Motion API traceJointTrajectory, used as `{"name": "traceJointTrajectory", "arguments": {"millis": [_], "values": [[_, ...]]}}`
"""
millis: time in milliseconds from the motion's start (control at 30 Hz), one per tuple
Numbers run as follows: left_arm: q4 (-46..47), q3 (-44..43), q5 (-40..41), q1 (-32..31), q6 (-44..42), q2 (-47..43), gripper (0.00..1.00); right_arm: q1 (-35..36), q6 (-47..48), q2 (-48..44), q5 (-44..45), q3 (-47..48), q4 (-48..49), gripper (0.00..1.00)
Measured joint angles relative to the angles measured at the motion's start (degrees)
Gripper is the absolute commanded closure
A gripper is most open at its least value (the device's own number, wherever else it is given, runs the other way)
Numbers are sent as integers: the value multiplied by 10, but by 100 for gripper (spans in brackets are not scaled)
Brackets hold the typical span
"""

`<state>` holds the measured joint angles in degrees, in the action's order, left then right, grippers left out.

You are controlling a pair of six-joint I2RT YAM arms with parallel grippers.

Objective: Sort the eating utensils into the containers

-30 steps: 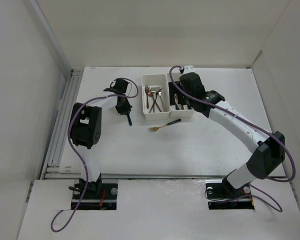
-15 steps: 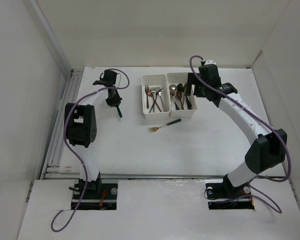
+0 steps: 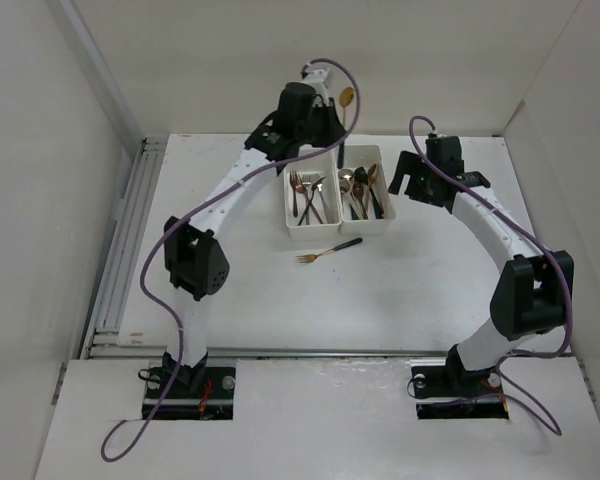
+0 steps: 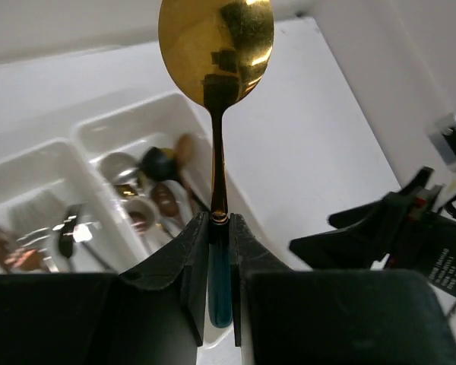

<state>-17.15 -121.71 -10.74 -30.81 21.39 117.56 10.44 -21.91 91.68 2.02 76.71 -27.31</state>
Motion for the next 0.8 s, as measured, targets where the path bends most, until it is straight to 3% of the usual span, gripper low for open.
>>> {"name": "traceJointTrajectory", "arguments": {"millis": [167, 200, 300, 333, 467, 600, 800], "values": [[25, -35, -39, -49, 17, 88, 100, 2, -2, -15, -21, -16, -5, 6], [25, -35, -41, -52, 21, 106, 93, 2, -1, -21, -21, -16, -6, 6], [24, -35, -37, -54, 32, 156, 87, 2, 6, -44, -21, -16, -10, 6], [22, -35, -33, -53, 34, 167, 75, 2, 10, -52, -20, -16, -11, 6], [11, -35, -18, -47, 42, 185, 44, 2, 32, -76, -18, -16, -15, 5], [19, -35, -10, -43, 41, 177, 31, 16, 75, -80, -20, -16, -19, 4], [15, -35, -8, -36, 15, 138, 30, 107, 188, -80, -39, -16, -23, 4]]}}
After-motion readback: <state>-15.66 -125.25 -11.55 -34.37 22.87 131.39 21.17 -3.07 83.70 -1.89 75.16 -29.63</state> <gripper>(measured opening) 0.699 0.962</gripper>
